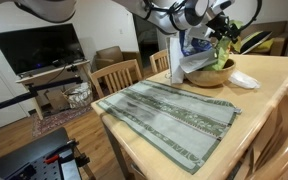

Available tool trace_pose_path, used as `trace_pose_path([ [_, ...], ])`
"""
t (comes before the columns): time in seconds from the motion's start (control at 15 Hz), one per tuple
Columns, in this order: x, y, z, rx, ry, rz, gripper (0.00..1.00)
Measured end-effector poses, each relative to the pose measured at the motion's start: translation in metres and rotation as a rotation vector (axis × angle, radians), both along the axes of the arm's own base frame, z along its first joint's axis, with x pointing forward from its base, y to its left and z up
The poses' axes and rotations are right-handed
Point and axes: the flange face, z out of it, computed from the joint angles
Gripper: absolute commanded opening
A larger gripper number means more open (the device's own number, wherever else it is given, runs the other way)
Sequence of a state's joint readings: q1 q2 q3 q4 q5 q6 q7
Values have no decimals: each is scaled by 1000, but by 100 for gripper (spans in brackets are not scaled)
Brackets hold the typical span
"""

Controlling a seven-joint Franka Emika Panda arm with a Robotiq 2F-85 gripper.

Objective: Pick the bag of popcorn and pour its contents on the cloth on the table

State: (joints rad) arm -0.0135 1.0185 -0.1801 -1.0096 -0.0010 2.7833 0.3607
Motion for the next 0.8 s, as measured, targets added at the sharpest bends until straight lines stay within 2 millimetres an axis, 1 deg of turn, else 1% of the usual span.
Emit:
trace_pose_path([
  [0.27, 3, 2, -2, -1, -7, 5, 27],
  [0.4, 4, 3, -4, 2, -8, 6, 14],
  [0.47, 5, 3, -5, 5, -10, 6, 5],
  [0.53, 5, 3, -6, 8, -10, 5, 1],
  [0.8, 6, 4, -9, 11, -11, 5, 0],
])
